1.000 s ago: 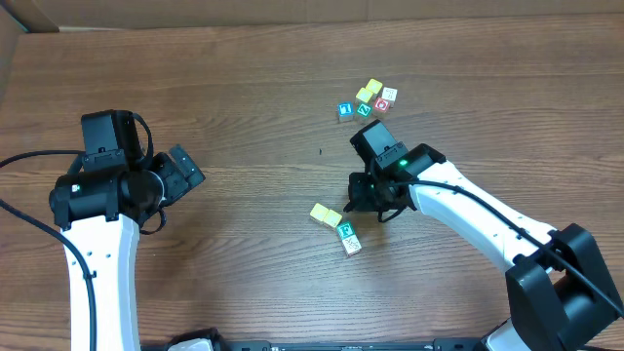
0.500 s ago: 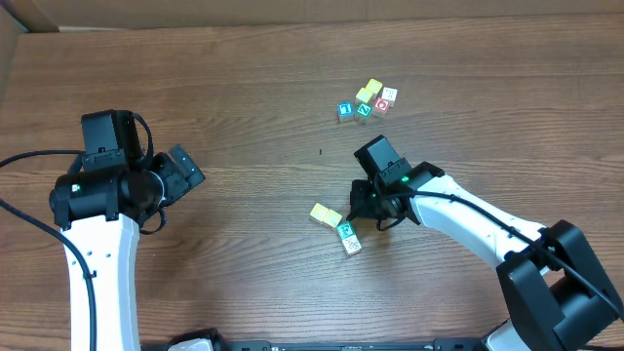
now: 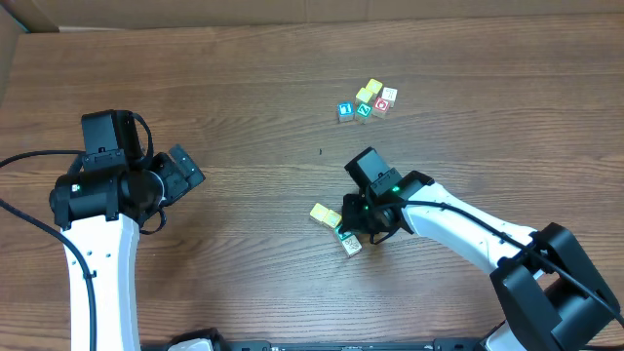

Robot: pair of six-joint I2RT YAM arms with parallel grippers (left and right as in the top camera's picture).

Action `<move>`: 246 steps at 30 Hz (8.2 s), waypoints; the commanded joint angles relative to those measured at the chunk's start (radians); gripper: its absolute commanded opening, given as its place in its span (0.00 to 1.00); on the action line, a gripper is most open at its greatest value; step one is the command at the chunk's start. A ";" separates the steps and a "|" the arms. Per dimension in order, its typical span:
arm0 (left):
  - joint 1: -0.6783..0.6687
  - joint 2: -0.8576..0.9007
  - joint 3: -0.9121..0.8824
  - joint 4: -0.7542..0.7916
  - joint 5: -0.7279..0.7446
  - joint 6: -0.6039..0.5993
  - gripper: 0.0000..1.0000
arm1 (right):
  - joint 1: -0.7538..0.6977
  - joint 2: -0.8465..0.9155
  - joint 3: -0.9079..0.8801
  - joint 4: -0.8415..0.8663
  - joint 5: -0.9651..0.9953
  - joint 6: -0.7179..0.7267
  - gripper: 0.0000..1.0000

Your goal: Flip 4 blocks

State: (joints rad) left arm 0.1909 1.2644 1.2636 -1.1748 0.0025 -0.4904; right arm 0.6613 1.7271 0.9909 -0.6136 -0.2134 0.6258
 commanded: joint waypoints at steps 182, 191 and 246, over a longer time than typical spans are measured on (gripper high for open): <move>0.270 0.175 -0.018 -0.025 0.016 0.012 0.99 | 0.174 0.201 0.309 -0.238 0.272 -0.634 0.50; 0.270 0.175 -0.018 -0.025 0.016 0.012 1.00 | 0.174 0.199 0.258 -0.155 0.272 -0.633 0.49; 0.270 0.175 -0.018 -0.025 0.016 0.012 1.00 | 0.173 0.181 0.268 -0.143 0.257 -0.573 0.33</move>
State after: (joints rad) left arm 0.4583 1.4345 1.2503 -1.1976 0.0284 -0.4873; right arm 0.8375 1.9244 1.2472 -0.7521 0.0338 0.0525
